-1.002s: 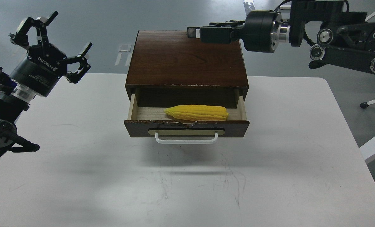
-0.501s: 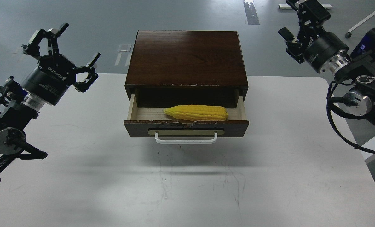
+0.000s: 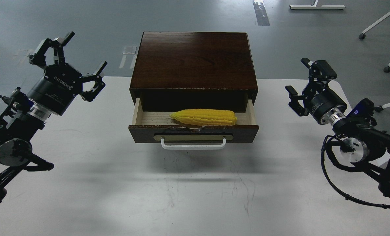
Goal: Put corn in drawer with both arms
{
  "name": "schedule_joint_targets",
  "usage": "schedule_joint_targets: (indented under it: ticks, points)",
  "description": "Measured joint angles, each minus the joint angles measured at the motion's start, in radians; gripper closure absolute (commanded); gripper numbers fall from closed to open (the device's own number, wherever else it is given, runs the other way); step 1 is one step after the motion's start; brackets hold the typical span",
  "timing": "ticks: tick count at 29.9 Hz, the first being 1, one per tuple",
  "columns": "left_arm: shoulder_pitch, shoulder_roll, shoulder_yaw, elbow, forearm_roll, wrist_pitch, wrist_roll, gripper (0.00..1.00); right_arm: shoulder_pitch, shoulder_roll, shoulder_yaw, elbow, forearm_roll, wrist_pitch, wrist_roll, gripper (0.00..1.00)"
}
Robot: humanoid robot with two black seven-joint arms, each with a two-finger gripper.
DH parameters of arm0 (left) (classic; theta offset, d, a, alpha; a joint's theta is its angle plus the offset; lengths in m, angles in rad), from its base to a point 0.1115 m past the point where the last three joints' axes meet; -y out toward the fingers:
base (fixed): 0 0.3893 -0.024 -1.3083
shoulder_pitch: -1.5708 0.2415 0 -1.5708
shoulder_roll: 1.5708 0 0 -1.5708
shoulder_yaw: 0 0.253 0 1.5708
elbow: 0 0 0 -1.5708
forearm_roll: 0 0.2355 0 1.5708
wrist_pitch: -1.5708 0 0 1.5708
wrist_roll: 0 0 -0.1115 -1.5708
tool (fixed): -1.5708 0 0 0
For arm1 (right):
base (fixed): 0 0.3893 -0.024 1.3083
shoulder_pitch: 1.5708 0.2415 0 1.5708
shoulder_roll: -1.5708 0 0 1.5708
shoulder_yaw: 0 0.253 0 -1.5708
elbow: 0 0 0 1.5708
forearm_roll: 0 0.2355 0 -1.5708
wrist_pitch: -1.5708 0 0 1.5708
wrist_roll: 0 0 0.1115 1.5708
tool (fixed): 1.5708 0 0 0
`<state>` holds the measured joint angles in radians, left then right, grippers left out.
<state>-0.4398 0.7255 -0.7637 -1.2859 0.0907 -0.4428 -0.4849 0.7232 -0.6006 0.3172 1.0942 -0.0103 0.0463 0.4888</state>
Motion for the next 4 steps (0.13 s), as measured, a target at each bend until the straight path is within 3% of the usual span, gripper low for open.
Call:
schedule_joint_targets:
  ticks: [4]
  points:
    - [0.023, -0.013, -0.018, 0.001, 0.03, 0.0, 0.0, 0.02, -0.003, 0.009, -0.001, -0.002, 0.0, 0.001, 0.0, 0.0]
